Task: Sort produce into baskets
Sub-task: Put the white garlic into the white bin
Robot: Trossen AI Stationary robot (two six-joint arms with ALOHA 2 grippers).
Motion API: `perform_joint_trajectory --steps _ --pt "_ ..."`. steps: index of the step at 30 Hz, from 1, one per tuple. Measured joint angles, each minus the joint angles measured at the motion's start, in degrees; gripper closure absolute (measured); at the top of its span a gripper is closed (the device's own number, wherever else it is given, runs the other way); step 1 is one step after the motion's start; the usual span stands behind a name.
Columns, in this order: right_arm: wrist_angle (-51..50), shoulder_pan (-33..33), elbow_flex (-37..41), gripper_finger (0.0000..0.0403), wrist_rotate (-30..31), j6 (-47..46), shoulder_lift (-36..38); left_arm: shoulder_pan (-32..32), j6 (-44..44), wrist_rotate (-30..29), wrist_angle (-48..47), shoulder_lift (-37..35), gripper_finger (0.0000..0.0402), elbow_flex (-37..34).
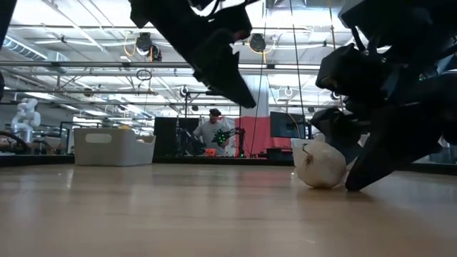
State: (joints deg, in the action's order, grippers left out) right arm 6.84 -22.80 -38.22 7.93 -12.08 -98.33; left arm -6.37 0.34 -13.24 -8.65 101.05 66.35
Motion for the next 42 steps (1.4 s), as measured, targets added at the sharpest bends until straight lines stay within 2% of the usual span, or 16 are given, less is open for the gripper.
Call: perform_joint_trajectory --steps 5,11,17,20,23,27,30,33,36,38,42 --pt "-0.87 0.23 0.02 0.0197 -1.05 1.60 0.67 0.00 0.00 1.20 -0.72 0.14 0.0185 -0.04" --pt "-4.18 0.21 0.00 0.0298 -1.27 2.29 2.00 -0.02 0.02 1.25 -0.69 0.14 0.0185 -0.04" --pt "-12.62 0.96 0.24 0.0389 -0.80 2.35 6.82 0.13 0.04 1.25 0.27 0.14 0.0185 -0.04" --pt "-19.74 1.88 0.42 0.0391 -0.19 1.81 11.07 0.13 0.02 1.25 1.01 0.14 0.0185 -0.04" --pt "-27.05 2.91 0.39 0.0381 4.42 0.60 16.69 0.13 0.00 1.27 0.83 0.14 0.0185 -0.04" --pt "-35.39 5.64 0.36 0.0381 15.20 0.81 23.92 0.13 -0.02 1.25 1.30 0.14 0.0185 -0.04" --pt "-38.09 9.03 0.26 0.0383 25.88 0.18 28.99 0.13 0.02 1.27 2.00 0.14 0.0185 -0.04" --pt "-38.06 13.30 0.26 0.0383 35.42 -0.69 33.10 0.13 0.02 1.27 2.96 0.14 0.0185 -0.04" --pt "-37.25 17.93 0.26 0.0384 42.42 -1.21 35.91 0.13 0.00 1.27 4.28 0.14 0.0185 -0.04" --pt "-37.13 21.35 0.26 0.0384 44.63 -2.19 37.20 0.13 0.02 1.27 4.39 0.14 0.0185 -0.04" --pt "-37.17 28.73 0.26 0.0384 44.44 -4.10 37.89 0.13 0.02 1.27 4.36 0.14 0.0185 -0.06"
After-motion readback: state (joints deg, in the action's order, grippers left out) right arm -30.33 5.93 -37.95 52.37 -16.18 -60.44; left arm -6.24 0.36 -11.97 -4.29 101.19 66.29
